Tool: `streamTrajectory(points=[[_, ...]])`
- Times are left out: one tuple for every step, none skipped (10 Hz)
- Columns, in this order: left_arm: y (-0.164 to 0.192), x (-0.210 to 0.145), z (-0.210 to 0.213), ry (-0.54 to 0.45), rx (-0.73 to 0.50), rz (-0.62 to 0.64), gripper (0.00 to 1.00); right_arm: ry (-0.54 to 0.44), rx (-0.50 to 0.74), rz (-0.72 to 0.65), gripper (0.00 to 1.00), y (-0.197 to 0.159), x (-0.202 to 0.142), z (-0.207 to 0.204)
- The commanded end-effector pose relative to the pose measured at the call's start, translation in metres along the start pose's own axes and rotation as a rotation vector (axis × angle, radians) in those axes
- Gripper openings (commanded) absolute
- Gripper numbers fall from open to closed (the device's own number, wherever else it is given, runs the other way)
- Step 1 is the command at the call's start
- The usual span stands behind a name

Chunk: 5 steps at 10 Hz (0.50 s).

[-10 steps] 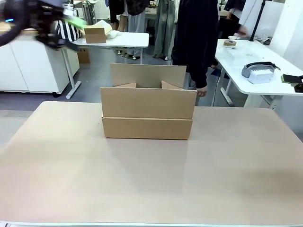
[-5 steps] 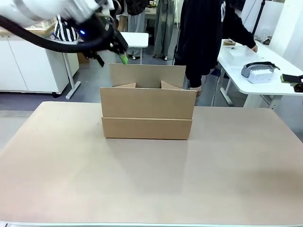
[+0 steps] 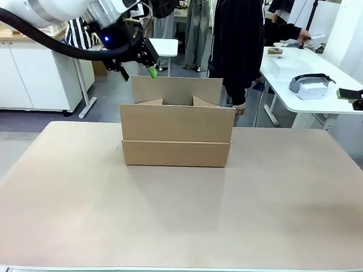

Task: Pack the gift set into the box.
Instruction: Place both hands on the side flaps of the Package Box and spread them outward.

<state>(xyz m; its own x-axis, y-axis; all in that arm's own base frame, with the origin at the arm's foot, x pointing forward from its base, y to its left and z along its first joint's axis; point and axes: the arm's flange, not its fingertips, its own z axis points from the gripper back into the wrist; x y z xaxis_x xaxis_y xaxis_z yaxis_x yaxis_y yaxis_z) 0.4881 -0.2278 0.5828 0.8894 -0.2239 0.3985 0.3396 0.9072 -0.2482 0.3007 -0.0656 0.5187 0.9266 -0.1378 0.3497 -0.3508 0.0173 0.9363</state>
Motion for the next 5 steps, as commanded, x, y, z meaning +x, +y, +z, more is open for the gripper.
streamTrajectory(points=[[-0.005, 0.000, -0.006, 0.017, -0.006, -0.006, 1.00, 0.008, 0.009, 0.032, 1.00, 0.000, 0.002, 0.001], [-0.001, 0.003, -0.010, -0.054, -0.015, 0.070, 1.00, 0.008, 0.009, 0.032, 1.00, 0.000, 0.002, 0.001], [-0.002, 0.018, -0.024, -0.077, 0.019, 0.142, 1.00, 0.008, 0.009, 0.032, 1.00, 0.000, 0.002, 0.001], [-0.010, 0.038, -0.044, -0.065, 0.084, 0.210, 1.00, 0.008, 0.009, 0.032, 1.00, 0.000, 0.002, 0.001], [-0.019, 0.054, -0.063, -0.024, 0.112, 0.209, 1.00, 0.008, 0.009, 0.032, 1.00, 0.000, 0.002, 0.001]])
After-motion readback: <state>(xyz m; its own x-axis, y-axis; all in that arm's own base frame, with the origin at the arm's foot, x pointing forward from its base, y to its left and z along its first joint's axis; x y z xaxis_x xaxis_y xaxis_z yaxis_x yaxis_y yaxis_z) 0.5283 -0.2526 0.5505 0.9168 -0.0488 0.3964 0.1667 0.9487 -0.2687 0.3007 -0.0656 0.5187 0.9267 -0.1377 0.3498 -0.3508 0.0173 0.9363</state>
